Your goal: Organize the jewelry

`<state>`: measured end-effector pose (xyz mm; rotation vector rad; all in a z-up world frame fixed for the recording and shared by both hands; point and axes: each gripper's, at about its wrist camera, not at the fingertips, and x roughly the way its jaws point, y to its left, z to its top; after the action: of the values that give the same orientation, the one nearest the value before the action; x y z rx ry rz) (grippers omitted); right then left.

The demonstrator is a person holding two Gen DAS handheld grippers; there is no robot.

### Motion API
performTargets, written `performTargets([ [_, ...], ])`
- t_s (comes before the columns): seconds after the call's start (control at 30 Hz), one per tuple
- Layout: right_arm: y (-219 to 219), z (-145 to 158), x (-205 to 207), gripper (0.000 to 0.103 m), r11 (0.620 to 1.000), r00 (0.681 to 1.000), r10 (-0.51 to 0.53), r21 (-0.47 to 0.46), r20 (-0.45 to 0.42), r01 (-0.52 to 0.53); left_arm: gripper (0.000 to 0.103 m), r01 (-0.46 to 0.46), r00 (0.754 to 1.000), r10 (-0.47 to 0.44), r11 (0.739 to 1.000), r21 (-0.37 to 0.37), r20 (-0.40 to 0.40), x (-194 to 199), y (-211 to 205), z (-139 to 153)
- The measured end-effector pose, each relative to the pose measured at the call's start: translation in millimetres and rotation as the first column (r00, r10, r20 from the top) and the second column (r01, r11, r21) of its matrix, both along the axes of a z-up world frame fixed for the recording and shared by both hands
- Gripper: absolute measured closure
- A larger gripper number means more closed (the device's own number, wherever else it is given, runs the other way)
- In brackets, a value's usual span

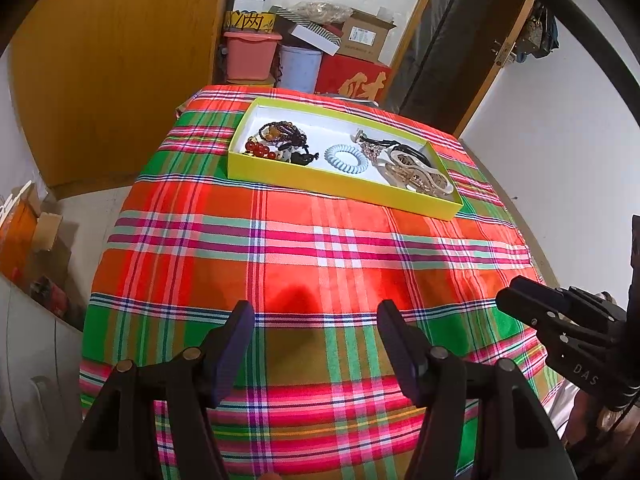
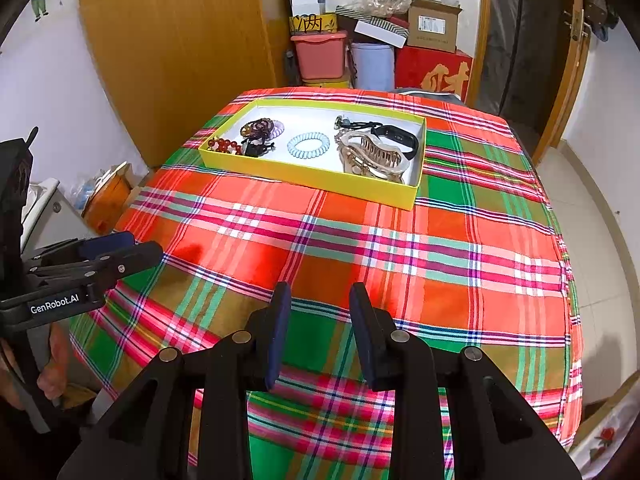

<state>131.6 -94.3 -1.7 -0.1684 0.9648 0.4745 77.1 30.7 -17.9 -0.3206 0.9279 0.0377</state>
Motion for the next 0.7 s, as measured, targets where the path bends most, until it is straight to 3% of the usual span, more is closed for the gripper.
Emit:
performTargets([
  [0.7,-1.0,-2.8,0.2,0.072,1.0,1.0,-0.001,-0.002,-0.007,0.001,0.04,0.002,1.0,-0.002,1.0,0.016,0.009,-0.6,-4.0,2.6],
])
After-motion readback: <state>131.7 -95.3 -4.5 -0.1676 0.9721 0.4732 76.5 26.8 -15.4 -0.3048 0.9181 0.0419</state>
